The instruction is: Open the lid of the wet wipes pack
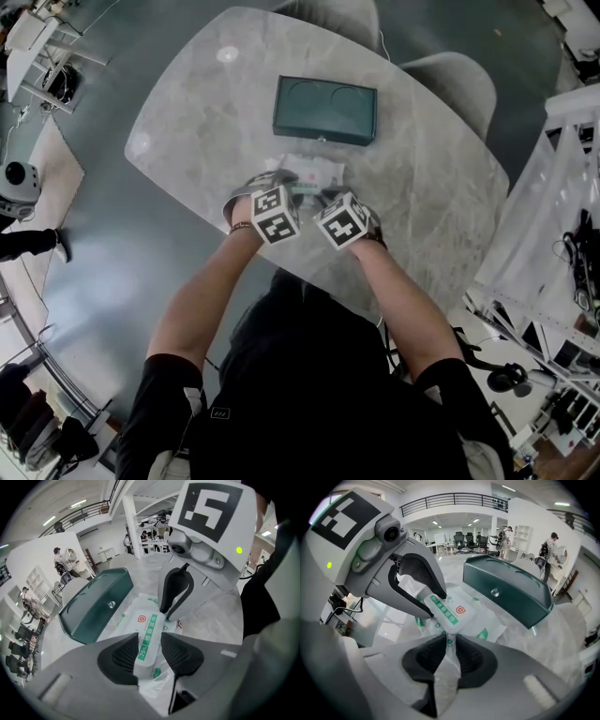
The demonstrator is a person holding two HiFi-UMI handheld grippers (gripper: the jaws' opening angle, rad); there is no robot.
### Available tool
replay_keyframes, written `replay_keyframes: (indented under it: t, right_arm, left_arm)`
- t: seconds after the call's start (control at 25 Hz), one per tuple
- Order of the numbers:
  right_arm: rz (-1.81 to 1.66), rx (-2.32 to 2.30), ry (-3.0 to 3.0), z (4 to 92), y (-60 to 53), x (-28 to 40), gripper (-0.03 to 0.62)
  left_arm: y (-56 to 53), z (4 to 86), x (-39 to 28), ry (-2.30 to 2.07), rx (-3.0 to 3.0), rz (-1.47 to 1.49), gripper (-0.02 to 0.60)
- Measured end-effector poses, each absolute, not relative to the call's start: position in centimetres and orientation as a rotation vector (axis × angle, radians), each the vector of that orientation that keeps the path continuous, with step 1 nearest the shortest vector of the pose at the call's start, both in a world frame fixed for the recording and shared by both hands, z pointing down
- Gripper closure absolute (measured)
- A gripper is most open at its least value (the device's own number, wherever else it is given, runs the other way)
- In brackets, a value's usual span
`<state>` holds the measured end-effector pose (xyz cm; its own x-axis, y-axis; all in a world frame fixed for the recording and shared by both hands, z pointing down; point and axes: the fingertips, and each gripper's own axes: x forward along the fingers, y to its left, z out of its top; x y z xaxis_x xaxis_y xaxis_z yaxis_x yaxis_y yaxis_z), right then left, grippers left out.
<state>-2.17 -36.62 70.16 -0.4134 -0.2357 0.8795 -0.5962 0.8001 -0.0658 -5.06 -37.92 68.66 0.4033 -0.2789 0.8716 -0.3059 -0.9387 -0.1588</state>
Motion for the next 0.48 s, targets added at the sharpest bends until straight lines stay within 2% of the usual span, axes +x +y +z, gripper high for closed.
replay_keyframes:
  t: [0.24, 0.48]
  right_arm:
    - [0.469, 0.611, -2.005, 70.3, -36.5, -2.0, 0.534]
    - [0.475, 0.613, -2.008, 70.3, -36.4, -1.8, 0.534]
  left_arm:
    - [-37.8, 67.4, -4.5, -0.51, 2.657, 1.566, 0.46]
    - [-38.8, 65.2, -4.6, -0.56, 2.691, 1.499, 0.47]
